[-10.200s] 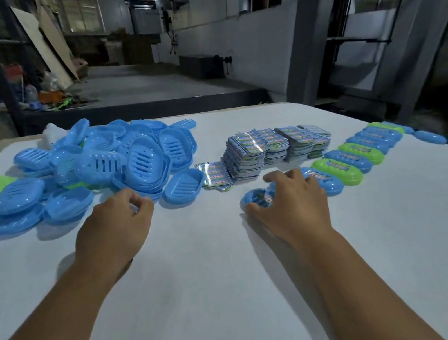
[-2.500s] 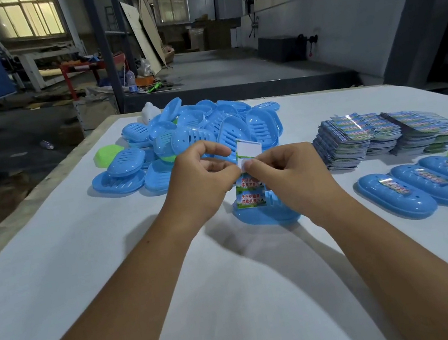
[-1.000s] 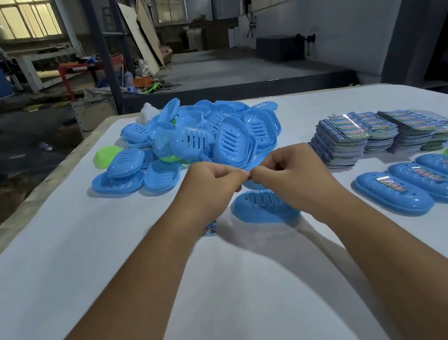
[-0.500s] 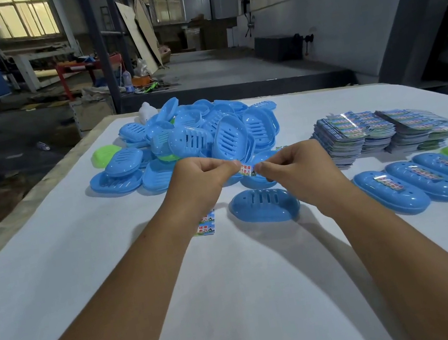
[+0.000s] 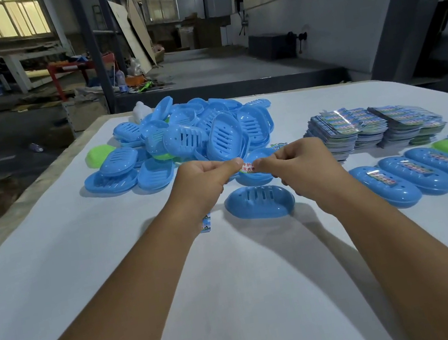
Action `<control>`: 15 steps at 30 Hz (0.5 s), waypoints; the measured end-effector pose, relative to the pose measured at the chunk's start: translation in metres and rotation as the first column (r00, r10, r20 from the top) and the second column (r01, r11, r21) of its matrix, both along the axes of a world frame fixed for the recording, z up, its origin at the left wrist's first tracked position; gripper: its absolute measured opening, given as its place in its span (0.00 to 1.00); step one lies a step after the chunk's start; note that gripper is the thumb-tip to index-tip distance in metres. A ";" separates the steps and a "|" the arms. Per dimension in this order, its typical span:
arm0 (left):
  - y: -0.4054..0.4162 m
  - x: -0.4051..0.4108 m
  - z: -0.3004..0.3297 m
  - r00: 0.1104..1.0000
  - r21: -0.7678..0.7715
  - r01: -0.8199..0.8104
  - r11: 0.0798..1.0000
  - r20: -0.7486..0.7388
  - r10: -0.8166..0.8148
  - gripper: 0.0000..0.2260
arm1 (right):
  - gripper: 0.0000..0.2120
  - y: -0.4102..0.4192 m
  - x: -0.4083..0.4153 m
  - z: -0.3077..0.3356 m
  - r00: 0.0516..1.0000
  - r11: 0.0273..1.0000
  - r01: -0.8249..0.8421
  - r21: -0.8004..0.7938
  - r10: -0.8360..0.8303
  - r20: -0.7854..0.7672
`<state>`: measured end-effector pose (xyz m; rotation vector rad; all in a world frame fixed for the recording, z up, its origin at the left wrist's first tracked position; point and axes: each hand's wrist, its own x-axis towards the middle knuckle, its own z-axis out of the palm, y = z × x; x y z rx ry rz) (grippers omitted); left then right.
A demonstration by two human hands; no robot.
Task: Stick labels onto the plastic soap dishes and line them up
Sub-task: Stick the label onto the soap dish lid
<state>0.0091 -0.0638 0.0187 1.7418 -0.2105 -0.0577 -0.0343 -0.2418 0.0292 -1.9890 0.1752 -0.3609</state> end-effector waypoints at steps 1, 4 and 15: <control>-0.001 0.000 -0.001 1.000 0.013 0.000 1.000 0.008 0.000 0.11 | 0.24 -0.002 -0.001 -0.001 1.000 1.000 0.004 0.001 -0.004 -0.013; -0.002 -0.002 -0.008 0.999 0.088 -0.016 0.996 0.034 0.013 0.10 | 0.24 -0.008 -0.005 -0.003 0.997 1.000 0.018 -0.018 -0.019 -0.074; -0.008 0.002 -0.022 0.987 0.388 -0.047 0.920 0.162 -0.018 0.15 | 0.15 -0.017 -0.004 -0.012 0.967 0.976 0.008 -0.217 -0.062 -0.245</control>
